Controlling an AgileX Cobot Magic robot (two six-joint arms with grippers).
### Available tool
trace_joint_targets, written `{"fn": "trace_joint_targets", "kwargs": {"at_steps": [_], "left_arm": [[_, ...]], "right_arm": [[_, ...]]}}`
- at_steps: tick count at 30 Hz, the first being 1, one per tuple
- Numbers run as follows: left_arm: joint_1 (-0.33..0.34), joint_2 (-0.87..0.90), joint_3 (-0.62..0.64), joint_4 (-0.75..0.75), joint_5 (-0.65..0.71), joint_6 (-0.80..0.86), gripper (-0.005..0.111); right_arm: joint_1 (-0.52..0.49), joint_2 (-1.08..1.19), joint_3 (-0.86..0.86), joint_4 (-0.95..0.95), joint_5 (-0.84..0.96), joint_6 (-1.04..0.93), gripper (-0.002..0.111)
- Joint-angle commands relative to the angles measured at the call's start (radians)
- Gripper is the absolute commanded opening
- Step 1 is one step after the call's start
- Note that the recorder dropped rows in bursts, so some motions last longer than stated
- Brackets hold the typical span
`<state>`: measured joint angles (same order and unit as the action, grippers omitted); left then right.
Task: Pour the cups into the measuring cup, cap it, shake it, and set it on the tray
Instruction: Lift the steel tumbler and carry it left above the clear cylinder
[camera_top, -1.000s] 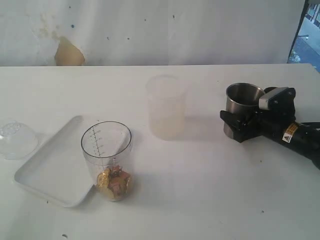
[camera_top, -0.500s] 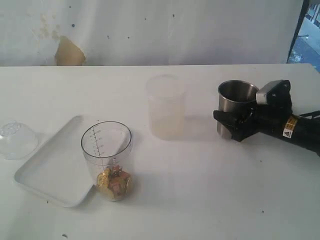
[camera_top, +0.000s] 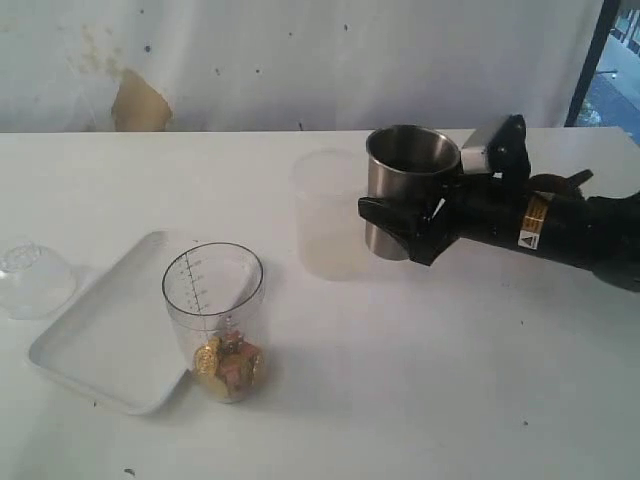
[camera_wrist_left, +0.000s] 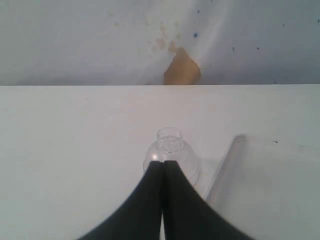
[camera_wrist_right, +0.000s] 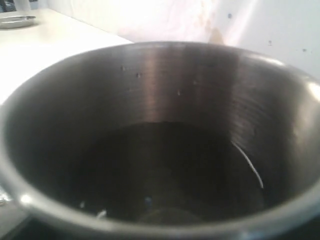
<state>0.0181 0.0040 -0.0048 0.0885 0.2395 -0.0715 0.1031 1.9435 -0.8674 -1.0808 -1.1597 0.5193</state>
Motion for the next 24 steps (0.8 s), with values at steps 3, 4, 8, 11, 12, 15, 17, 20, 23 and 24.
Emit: {"fn": "trace_joint_targets", "kwargs": {"at_steps": [3, 4, 8, 11, 12, 15, 17, 20, 23, 24], "left_arm": [[-0.009, -0.004, 0.005, -0.006, -0.004, 0.0, 0.0], [-0.009, -0.004, 0.005, -0.006, -0.004, 0.0, 0.0], [-0.009, -0.004, 0.005, -0.006, -0.004, 0.0, 0.0], [-0.009, -0.004, 0.005, -0.006, -0.004, 0.0, 0.0], [-0.009, -0.004, 0.005, -0.006, -0.004, 0.0, 0.0], [-0.009, -0.004, 0.005, -0.006, -0.004, 0.0, 0.0], [-0.009, -0.004, 0.005, -0.006, -0.004, 0.0, 0.0], [-0.009, -0.004, 0.005, -0.006, -0.004, 0.0, 0.0], [-0.009, -0.004, 0.005, -0.006, -0.004, 0.0, 0.0], [-0.009, -0.004, 0.005, -0.006, -0.004, 0.0, 0.0]], "right_arm": [[0.062, -0.104, -0.006, -0.032, -0.061, 0.122, 0.0], [0.073, -0.114, -0.006, -0.042, -0.061, 0.129, 0.0], [0.131, -0.145, -0.006, -0.055, -0.061, 0.15, 0.0], [0.182, -0.146, -0.006, -0.057, -0.046, 0.15, 0.0], [0.2, -0.146, -0.006, -0.059, -0.025, 0.15, 0.0], [0.258, -0.146, -0.006, -0.059, 0.053, 0.133, 0.0], [0.287, -0.146, -0.006, -0.059, 0.088, 0.098, 0.0], [0.321, -0.146, -0.006, -0.051, 0.093, 0.036, 0.0], [0.338, -0.146, -0.016, -0.028, 0.098, 0.003, 0.0], [0.337, -0.146, -0.02, -0.028, 0.102, 0.003, 0.0]]}}
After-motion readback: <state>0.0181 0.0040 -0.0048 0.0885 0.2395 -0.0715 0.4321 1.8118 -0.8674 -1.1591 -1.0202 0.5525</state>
